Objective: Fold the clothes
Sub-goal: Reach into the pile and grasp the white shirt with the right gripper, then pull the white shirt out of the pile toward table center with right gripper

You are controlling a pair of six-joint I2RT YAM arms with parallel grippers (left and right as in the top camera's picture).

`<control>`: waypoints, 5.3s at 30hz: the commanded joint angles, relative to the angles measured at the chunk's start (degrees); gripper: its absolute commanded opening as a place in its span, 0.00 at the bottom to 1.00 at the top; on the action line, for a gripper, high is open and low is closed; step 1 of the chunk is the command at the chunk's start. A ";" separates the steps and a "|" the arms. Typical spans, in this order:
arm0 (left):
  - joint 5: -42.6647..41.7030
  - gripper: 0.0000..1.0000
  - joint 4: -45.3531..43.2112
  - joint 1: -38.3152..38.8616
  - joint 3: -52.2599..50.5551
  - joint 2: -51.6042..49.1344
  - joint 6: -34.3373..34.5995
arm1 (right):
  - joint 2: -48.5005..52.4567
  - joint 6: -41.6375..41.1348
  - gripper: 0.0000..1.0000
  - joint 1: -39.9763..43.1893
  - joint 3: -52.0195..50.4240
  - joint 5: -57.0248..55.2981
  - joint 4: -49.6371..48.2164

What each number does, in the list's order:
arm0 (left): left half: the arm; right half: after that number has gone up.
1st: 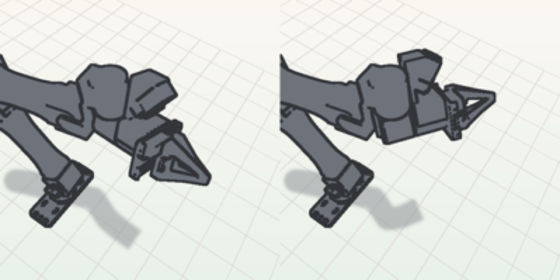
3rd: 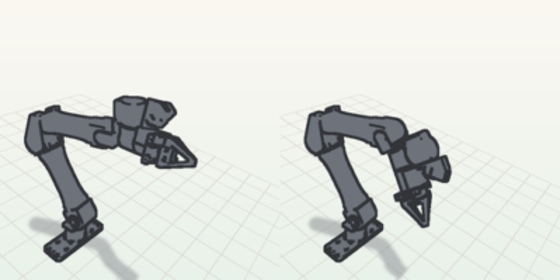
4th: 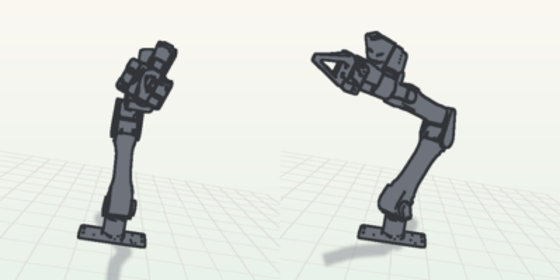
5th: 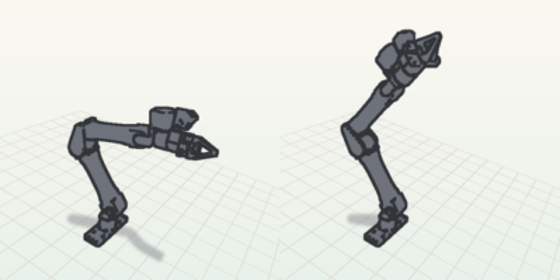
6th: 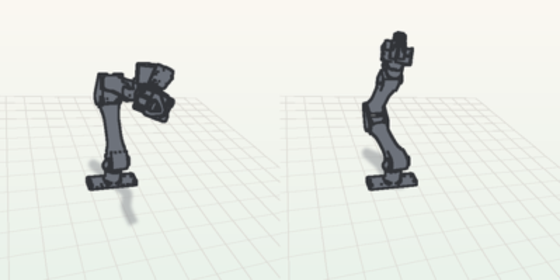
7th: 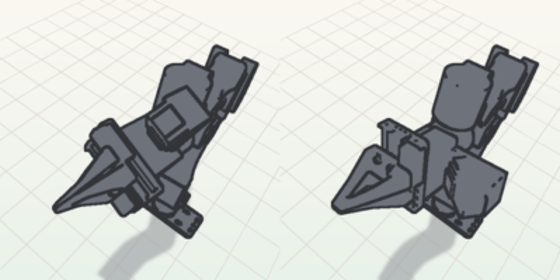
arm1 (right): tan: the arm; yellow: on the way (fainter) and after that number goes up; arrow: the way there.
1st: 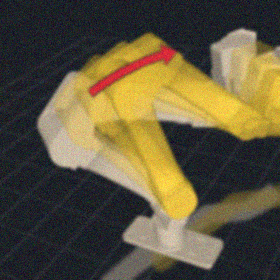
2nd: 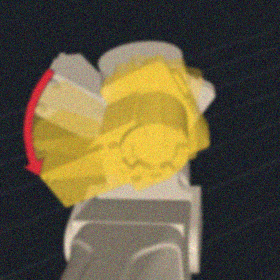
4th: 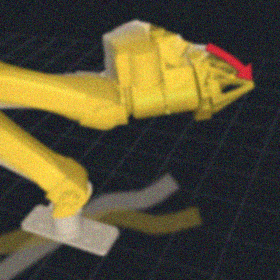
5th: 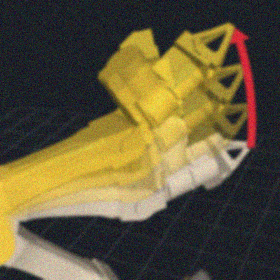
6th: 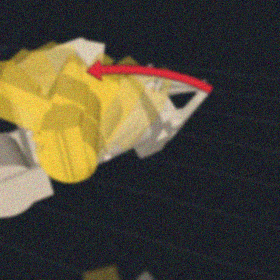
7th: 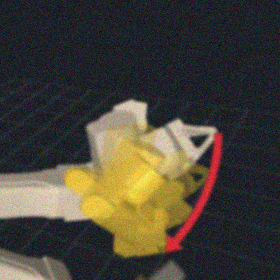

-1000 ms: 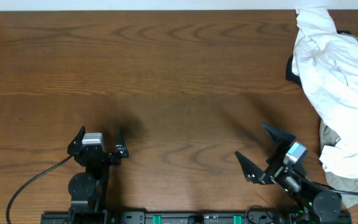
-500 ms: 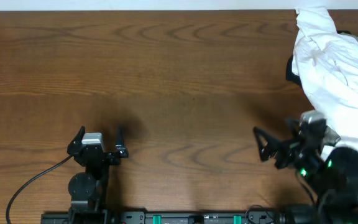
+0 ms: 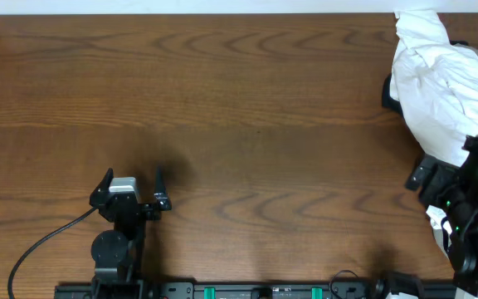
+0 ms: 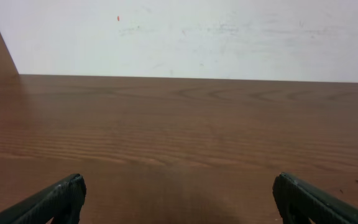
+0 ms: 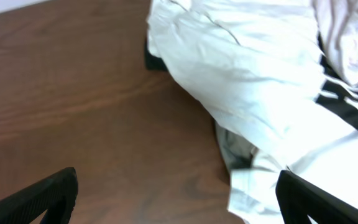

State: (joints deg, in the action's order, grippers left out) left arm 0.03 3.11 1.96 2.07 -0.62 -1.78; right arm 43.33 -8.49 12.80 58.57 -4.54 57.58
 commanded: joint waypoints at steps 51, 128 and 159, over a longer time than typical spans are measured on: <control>0.63 0.98 0.90 -0.28 -1.84 0.39 -0.79 | 36.85 -14.23 0.89 59.04 0.59 13.29 -12.09; 0.66 0.98 0.90 -0.28 -1.84 0.39 -0.79 | 42.91 -30.21 0.03 -39.04 0.63 14.05 -35.32; 0.66 0.98 0.90 -0.28 -1.84 0.39 -0.79 | 48.39 -25.66 0.58 -50.03 6.60 8.61 -41.90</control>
State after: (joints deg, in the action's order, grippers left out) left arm 0.01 3.09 1.96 2.07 -0.62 -1.78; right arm 98.50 -40.40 -40.56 60.69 9.47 11.42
